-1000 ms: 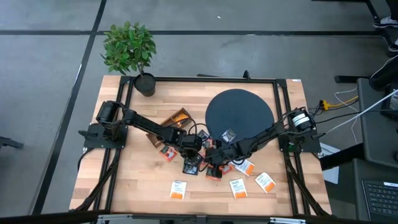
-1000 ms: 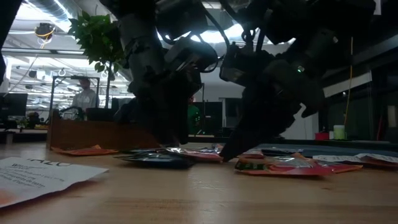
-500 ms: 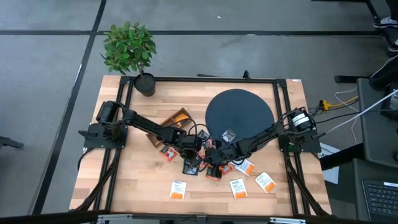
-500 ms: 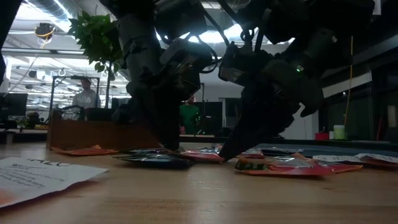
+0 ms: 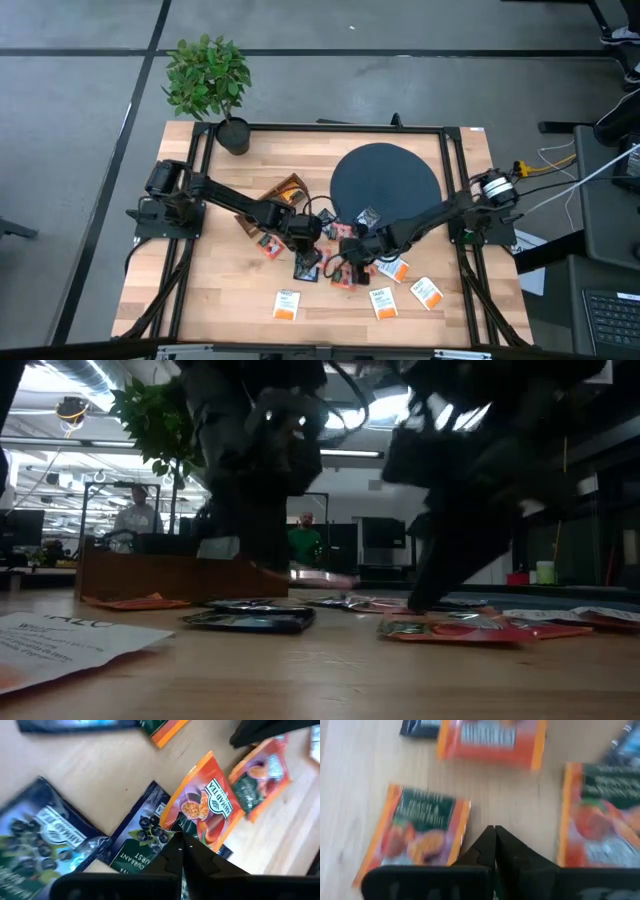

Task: Pick & Place Tea
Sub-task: Put the orange tea bag into the right section of the wooden organizer

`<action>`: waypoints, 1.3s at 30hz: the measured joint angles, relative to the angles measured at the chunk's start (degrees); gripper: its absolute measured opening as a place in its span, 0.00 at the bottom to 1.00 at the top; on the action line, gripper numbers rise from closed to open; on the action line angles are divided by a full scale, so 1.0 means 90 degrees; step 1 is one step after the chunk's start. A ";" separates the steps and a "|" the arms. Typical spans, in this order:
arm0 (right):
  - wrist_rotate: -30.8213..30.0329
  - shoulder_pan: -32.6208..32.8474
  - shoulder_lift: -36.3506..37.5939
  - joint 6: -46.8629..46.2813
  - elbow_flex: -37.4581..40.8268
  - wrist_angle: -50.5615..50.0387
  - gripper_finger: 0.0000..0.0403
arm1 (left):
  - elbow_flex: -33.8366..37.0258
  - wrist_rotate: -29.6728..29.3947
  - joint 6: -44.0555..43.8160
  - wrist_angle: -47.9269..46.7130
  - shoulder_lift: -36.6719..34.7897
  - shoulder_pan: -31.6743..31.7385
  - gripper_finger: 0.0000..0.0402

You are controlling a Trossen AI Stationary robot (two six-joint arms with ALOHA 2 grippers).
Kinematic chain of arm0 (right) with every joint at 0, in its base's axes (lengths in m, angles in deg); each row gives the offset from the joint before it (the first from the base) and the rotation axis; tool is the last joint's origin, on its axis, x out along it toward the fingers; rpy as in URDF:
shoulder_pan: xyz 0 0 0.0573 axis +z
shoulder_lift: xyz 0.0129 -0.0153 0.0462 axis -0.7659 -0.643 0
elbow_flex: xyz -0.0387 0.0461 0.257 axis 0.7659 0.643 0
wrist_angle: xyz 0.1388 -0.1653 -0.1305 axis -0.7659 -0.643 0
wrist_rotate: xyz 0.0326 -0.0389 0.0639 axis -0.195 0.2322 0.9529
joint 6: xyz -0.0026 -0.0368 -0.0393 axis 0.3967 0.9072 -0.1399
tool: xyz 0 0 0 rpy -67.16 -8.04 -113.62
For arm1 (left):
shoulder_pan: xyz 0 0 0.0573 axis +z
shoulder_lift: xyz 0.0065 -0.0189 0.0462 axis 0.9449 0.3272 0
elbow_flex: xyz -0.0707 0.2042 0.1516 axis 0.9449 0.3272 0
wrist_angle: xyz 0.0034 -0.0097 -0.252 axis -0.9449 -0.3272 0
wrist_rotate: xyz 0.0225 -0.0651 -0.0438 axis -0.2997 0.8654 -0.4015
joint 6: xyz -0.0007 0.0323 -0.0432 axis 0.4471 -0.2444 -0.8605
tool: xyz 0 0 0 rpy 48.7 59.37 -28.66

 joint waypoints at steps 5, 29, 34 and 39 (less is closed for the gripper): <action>-0.0655 0.0039 0.0708 0.0034 0.0140 -0.0983 0.03 | -0.0013 -0.0369 0.0360 -0.0577 -0.0575 0.0003 0.00; -0.2424 -0.1023 0.1336 0.0274 0.0168 -0.2826 0.03 | -0.3548 -0.2910 0.2375 -0.7358 0.0585 0.1372 0.00; -0.2422 -0.1064 0.1336 0.0185 0.0168 -0.2861 0.03 | -0.3779 -0.3211 0.2786 -0.7496 0.1193 0.1435 0.00; -0.2421 -0.1064 0.1338 0.0182 0.0168 -0.2852 0.03 | -0.4183 -0.3588 0.3210 -0.7644 0.1699 0.1435 0.00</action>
